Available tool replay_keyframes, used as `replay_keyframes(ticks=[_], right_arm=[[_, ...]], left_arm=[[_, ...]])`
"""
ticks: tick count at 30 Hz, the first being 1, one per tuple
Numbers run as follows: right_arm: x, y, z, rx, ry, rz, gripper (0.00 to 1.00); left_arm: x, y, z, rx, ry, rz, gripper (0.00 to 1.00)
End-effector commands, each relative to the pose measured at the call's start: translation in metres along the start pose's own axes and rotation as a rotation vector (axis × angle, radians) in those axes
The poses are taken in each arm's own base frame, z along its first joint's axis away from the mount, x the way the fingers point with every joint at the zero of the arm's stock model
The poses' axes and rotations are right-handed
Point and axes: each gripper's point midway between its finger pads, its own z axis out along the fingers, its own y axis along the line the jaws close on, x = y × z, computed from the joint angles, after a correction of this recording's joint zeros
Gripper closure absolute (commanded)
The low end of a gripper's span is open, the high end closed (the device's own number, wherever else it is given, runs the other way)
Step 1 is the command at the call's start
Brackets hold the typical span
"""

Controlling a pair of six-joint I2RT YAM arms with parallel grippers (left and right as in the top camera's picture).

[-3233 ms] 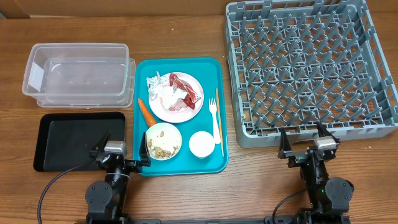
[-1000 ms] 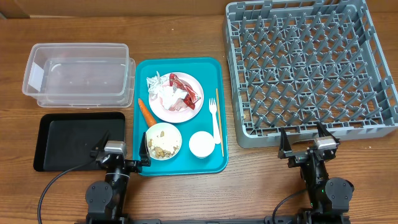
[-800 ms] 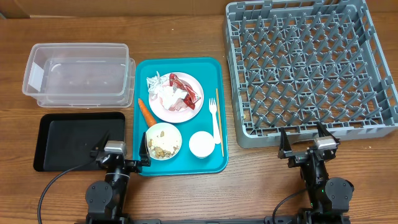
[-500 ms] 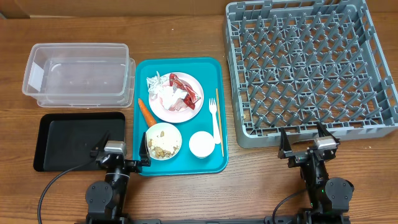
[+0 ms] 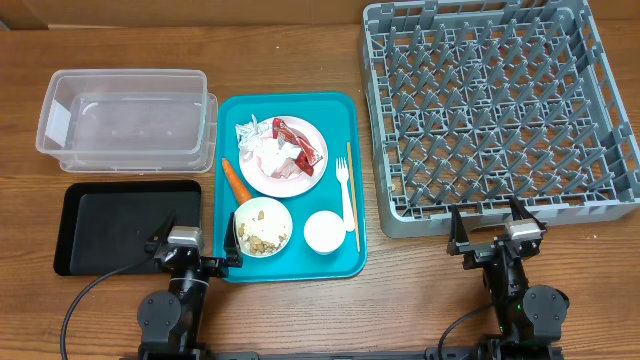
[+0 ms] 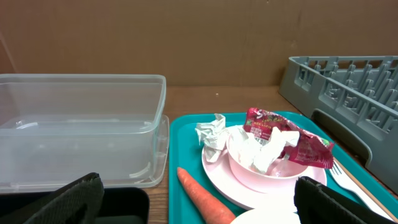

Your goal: Sort waste into correct bins and load items into the dishwasher

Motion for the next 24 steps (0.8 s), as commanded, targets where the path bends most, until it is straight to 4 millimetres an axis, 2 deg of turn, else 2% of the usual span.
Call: replay_keyframes(ticks=[1,24], right_arm=[[0.0014,-0.0004,-0.0001,0.001,-0.006,0.006,0.0],[0.0014,-0.0004,-0.0001,0.001,-0.006,0.006,0.0]], left_arm=[[0.0012,0.0011,0.0001,-0.005,-0.001,0.023,0.0],[0.0012,0.0003,0.0001,-0.001,-0.001,0.022,0.0]])
